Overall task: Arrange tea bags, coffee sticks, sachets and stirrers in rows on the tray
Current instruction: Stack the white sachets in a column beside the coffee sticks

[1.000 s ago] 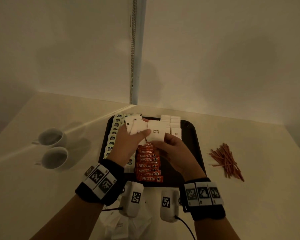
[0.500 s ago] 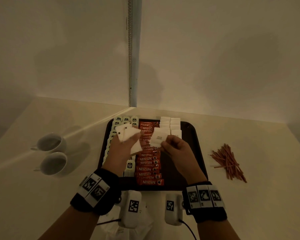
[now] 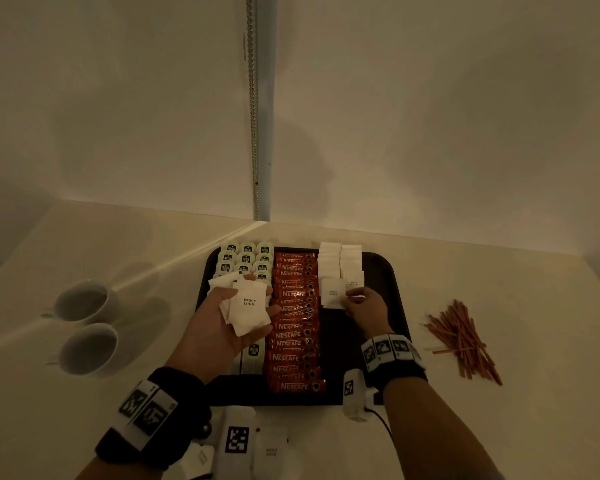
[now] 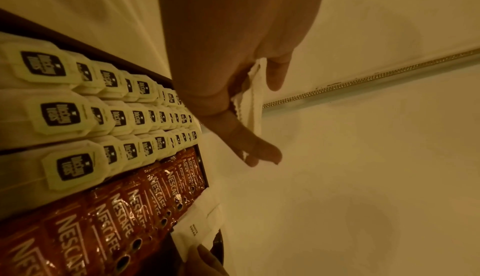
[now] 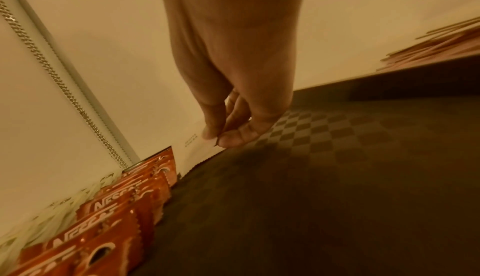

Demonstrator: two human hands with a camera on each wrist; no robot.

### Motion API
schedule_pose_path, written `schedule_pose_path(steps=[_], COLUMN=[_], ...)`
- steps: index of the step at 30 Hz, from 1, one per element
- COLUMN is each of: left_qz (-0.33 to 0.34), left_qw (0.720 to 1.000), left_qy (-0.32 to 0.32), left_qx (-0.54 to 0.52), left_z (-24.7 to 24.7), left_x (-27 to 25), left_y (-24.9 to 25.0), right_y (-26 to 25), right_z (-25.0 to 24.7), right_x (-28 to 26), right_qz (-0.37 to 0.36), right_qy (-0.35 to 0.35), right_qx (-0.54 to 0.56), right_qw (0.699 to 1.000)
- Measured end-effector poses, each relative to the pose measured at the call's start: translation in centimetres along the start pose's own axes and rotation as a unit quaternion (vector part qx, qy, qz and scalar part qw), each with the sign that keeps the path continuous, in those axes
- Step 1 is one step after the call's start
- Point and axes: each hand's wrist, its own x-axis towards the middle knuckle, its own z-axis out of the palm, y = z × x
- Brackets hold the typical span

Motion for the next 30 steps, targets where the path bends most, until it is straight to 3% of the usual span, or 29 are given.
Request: schedule_pose_path(steps=[16,19,22,24,26,28,30], left_qz=[0.025,0.050,0.068,0.087,0.105,0.119,0.133], left_qw=[1.000,0.999,0.996,0.988,0.976,0.968,0.969], left_qy=[0.002,0.020,0.035,0.049,0.059,0.056,0.043], left_qx=[-0.016,0.006,0.054,0.119,0.183,0.213,0.202], left_z=[-0.4,-0.3,0.1,0.4,0.7,1.1,1.4], left_x=[0.2,0.3,0.2,0.2,0.1,0.1,0.0], left_y=[-0.3,-0.3,-0.3,-0.4,-0.6,-0.7,-0.7], right_y=[-1.1,-2.4,-5.8,-8.5,-10.4,-11.3,-11.4], right_z=[1.1,0.9,1.0,1.2,1.4,1.4,1.2], right_x=[0.9,-0.3,-3.5,-6.4,-8.7,-9.7,-9.9], right_qz=[0.009,-0.039,-0.157,-0.216,-0.269,-0.310,-0.309], right_qy=[0.071,0.071,-0.022,-0.136,-0.208,-0.215,-0.201], right_qx=[-0.090,-0.097,-0.035,0.009,-0.012,-0.035,0.002], right_qw=[0.993,0.992,0.987,0.967,0.940,0.925,0.929])
